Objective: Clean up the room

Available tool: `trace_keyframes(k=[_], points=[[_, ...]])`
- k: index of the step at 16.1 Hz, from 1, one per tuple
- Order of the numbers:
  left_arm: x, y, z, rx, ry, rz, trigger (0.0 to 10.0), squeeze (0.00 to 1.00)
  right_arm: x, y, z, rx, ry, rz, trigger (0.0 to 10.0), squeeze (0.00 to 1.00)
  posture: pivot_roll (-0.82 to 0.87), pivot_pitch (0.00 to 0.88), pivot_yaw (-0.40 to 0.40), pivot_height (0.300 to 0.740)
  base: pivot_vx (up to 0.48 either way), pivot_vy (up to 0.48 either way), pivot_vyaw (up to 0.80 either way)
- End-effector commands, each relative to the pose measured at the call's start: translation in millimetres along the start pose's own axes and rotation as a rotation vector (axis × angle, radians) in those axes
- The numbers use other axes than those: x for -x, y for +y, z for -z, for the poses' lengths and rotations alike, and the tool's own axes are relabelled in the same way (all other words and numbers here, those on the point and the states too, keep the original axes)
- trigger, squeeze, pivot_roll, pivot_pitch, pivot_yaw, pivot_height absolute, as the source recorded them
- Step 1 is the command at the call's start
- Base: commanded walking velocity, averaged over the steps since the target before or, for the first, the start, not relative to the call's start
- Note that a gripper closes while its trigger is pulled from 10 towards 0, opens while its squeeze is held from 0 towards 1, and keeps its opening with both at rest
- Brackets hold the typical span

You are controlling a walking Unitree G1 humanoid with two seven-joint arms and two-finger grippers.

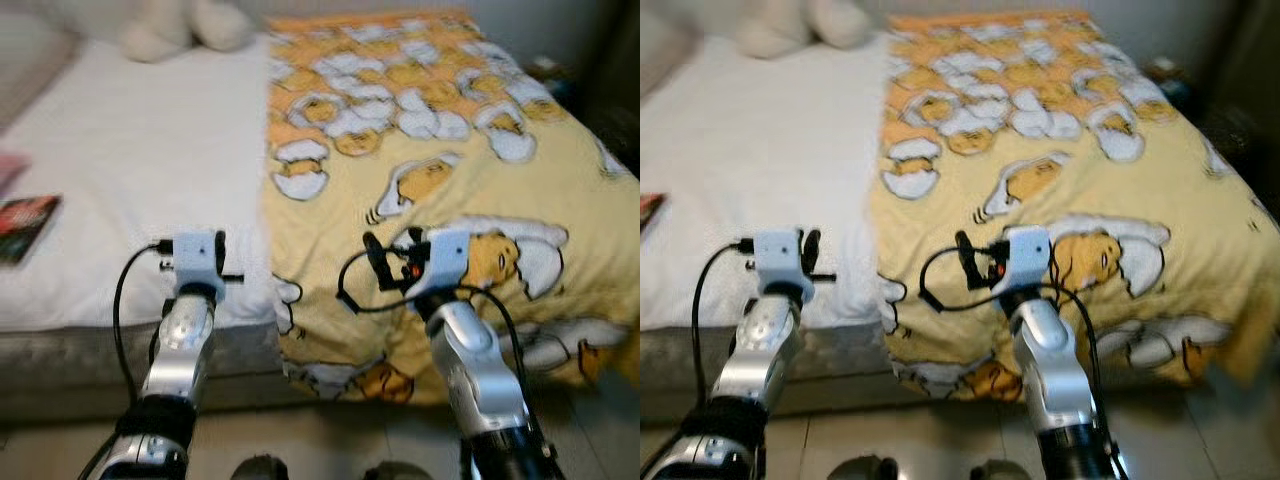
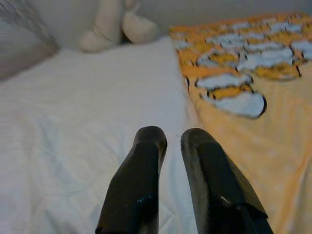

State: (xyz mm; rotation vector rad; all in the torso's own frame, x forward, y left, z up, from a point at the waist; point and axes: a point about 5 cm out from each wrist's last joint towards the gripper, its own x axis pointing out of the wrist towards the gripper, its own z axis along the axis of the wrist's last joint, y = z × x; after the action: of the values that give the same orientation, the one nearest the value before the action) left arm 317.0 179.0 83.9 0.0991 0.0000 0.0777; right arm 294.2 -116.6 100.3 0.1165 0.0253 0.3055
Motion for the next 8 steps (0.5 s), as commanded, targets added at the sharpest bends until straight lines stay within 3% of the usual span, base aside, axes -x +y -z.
trace_keyframes(k=[1, 6, 7, 8], points=[[-2.2, 3.3, -3.2, -0.024, 0.002, -0.008, 10.0, 0.00, -2.7, -0.6, 2.5, 0.019, 0.003, 0.000, 10.0, 0.00, -0.08, 0.000, 0.049, 0.740, 0.000, -0.375, 0.00], [-7.0, 6.8, -9.1, -0.008, 0.014, 0.012, 10.0, 0.00, -9.1, -3.7, 7.3, 0.038, -0.008, 0.021, 10.0, 0.00, -0.09, 0.000, 0.054, 0.740, 0.000, 0.000, 0.00], [-6.3, 6.0, -10.5, 0.006, 0.007, 0.027, 10.0, 0.11, -7.9, -4.7, 8.2, 0.041, -0.014, 0.022, 10.0, 0.00, -0.10, 0.000, 0.056, 0.740, 0.000, 0.000, 0.00], [-5.7, 5.7, -11.0, 0.010, 0.003, 0.036, 10.0, 0.11, -7.3, -5.2, 8.7, 0.041, -0.015, 0.024, 10.0, 0.00, -0.10, 0.000, 0.056, 0.740, 0.000, 0.000, 0.00]])
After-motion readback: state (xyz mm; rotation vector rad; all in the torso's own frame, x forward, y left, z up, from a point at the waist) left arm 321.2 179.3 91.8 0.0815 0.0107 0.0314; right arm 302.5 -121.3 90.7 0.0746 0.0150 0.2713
